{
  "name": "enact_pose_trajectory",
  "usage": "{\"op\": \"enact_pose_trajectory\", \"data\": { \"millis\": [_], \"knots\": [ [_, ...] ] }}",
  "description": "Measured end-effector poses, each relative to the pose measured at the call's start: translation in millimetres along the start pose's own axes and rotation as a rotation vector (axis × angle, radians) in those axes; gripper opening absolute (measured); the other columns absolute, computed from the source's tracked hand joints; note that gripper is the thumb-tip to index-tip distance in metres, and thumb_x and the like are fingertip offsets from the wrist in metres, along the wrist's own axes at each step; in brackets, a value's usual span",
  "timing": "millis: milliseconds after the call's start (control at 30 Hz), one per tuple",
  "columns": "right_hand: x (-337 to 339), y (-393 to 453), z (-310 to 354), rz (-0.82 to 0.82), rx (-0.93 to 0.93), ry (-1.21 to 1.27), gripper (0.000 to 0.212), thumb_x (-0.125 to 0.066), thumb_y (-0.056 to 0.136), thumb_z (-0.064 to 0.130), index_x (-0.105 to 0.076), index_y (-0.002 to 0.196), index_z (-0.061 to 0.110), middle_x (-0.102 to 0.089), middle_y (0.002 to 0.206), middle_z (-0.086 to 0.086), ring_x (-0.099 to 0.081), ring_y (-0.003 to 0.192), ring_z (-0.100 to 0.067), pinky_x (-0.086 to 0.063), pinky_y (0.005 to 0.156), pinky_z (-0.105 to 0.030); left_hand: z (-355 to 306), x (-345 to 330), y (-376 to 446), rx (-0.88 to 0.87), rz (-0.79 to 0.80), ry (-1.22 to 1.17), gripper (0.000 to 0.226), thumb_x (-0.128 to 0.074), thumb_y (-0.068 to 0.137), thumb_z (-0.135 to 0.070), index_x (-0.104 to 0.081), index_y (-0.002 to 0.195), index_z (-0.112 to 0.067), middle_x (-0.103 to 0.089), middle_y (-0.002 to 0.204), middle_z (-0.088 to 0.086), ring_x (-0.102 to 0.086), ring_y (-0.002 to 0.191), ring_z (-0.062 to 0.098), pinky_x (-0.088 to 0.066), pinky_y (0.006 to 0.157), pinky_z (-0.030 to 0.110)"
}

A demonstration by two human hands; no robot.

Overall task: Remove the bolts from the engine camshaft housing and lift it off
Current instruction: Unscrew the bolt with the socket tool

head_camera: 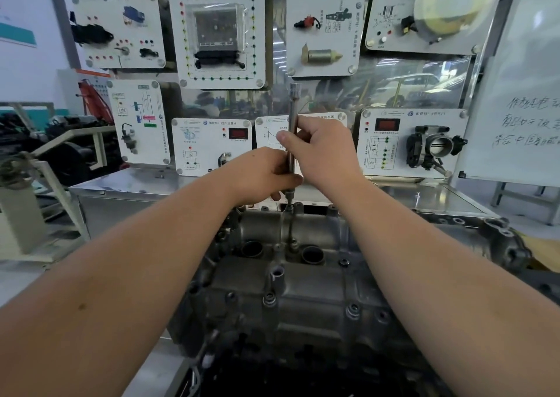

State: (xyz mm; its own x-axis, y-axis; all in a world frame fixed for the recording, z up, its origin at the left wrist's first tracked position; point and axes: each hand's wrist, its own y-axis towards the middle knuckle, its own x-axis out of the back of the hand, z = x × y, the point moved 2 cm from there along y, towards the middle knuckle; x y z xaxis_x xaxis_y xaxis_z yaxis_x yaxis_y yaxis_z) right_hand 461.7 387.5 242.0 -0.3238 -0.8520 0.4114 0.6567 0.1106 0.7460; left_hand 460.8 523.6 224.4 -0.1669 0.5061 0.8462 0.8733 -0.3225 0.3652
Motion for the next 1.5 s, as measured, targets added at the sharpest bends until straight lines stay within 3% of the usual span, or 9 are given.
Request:
{"op": "enact_pose_trajectory", "data": {
  "millis": [133, 267, 500, 600, 767, 933, 1067, 1200, 1500],
  "knots": [
    [1.8, -0.7, 1.8, 0.032, 0.002, 0.001, 0.045, -0.066, 0.095, 0.027, -0.041, 0.058, 0.021, -0.041, 0.052, 0.008, -0.038, 0.051, -0.008, -0.032, 0.053, -0.029, -0.9, -0.2, -0.8, 0.022, 0.029, -0.063, 0.012, -0.062, 0.096, -0.024, -0.067, 0.099, -0.013, -0.074, 0.081, -0.008, -0.073, 0.069, 0.006, -0.058, 0.082, 0.035],
    [1.8, -2.6, 2.3, 0.066, 0.024, -0.009, 0.032, -0.059, 0.098, 0.028, -0.049, 0.068, 0.026, -0.065, 0.068, 0.000, -0.056, 0.064, -0.013, -0.043, 0.061, -0.032, 1.9, -0.7, 0.5, 0.029, 0.040, -0.074, 0.007, -0.064, 0.094, -0.021, -0.068, 0.094, -0.014, -0.073, 0.074, -0.017, -0.072, 0.068, 0.004, -0.058, 0.081, 0.032],
    [4.1, -2.9, 2.1, 0.010, 0.040, -0.005, 0.010, -0.067, 0.092, 0.027, -0.073, 0.089, 0.020, -0.057, 0.062, 0.013, -0.050, 0.059, -0.004, -0.040, 0.059, -0.024, 4.7, -2.5, 2.9, 0.032, 0.008, -0.029, 0.017, -0.067, 0.094, -0.033, -0.066, 0.092, -0.016, -0.071, 0.074, -0.024, -0.070, 0.064, 0.003, -0.056, 0.071, 0.030],
    [4.3, -1.9, 0.8, 0.033, 0.025, -0.021, 0.015, -0.065, 0.093, 0.022, -0.069, 0.080, 0.016, -0.052, 0.056, 0.013, -0.046, 0.051, -0.002, -0.034, 0.054, -0.021, 3.4, -2.9, 2.5, 0.033, 0.019, -0.054, 0.014, -0.063, 0.097, -0.031, -0.067, 0.096, -0.018, -0.072, 0.077, -0.024, -0.072, 0.067, 0.004, -0.056, 0.075, 0.032],
    [4.9, -4.4, 3.3, 0.041, 0.055, -0.013, 0.011, -0.061, 0.094, 0.019, -0.070, 0.097, 0.022, -0.065, 0.068, 0.009, -0.054, 0.057, 0.000, -0.038, 0.052, -0.012, 3.9, -1.5, 0.7, 0.028, 0.033, -0.098, 0.008, -0.062, 0.097, -0.024, -0.068, 0.097, -0.018, -0.075, 0.079, -0.013, -0.073, 0.069, 0.005, -0.056, 0.079, 0.032],
    [2.3, -6.0, 3.4, 0.005, 0.055, -0.063, 0.011, -0.067, 0.092, 0.032, -0.065, 0.082, 0.027, -0.060, 0.069, 0.013, -0.053, 0.063, -0.001, -0.035, 0.057, -0.015, 2.9, -1.8, 1.6, 0.022, 0.025, -0.011, 0.016, -0.061, 0.097, -0.034, -0.068, 0.099, -0.019, -0.073, 0.079, -0.018, -0.071, 0.067, 0.003, -0.050, 0.067, 0.027],
    [3.1, -3.6, 0.7, -0.014, 0.008, -0.084, 0.024, -0.066, 0.093, 0.026, -0.061, 0.070, 0.023, -0.051, 0.057, 0.012, -0.045, 0.055, -0.003, -0.030, 0.051, -0.015, 1.6, -2.6, 1.8, 0.030, 0.009, -0.011, 0.018, -0.061, 0.097, -0.033, -0.068, 0.102, -0.018, -0.073, 0.082, -0.013, -0.072, 0.067, 0.004, -0.053, 0.069, 0.030],
    [3.3, -4.0, 2.3, 0.020, 0.012, -0.082, 0.019, -0.061, 0.095, 0.022, -0.063, 0.077, 0.017, -0.048, 0.055, 0.013, -0.045, 0.053, -0.003, -0.029, 0.048, -0.013, 1.8, -2.3, 1.8, 0.036, 0.031, -0.080, 0.013, -0.062, 0.098, -0.024, -0.069, 0.105, -0.015, -0.075, 0.089, -0.008, -0.073, 0.070, 0.007, -0.058, 0.083, 0.035],
    [1.3, -5.4, 2.0, -0.003, 0.024, -0.106, 0.018, -0.067, 0.091, 0.030, -0.065, 0.079, 0.016, -0.061, 0.069, 0.007, -0.053, 0.066, -0.009, -0.039, 0.059, -0.021, 0.4, -1.8, 0.2, 0.014, 0.016, 0.000, 0.017, -0.060, 0.098, -0.033, -0.067, 0.105, -0.020, -0.074, 0.085, -0.011, -0.072, 0.067, 0.004, -0.052, 0.069, 0.027]
  ]
}}
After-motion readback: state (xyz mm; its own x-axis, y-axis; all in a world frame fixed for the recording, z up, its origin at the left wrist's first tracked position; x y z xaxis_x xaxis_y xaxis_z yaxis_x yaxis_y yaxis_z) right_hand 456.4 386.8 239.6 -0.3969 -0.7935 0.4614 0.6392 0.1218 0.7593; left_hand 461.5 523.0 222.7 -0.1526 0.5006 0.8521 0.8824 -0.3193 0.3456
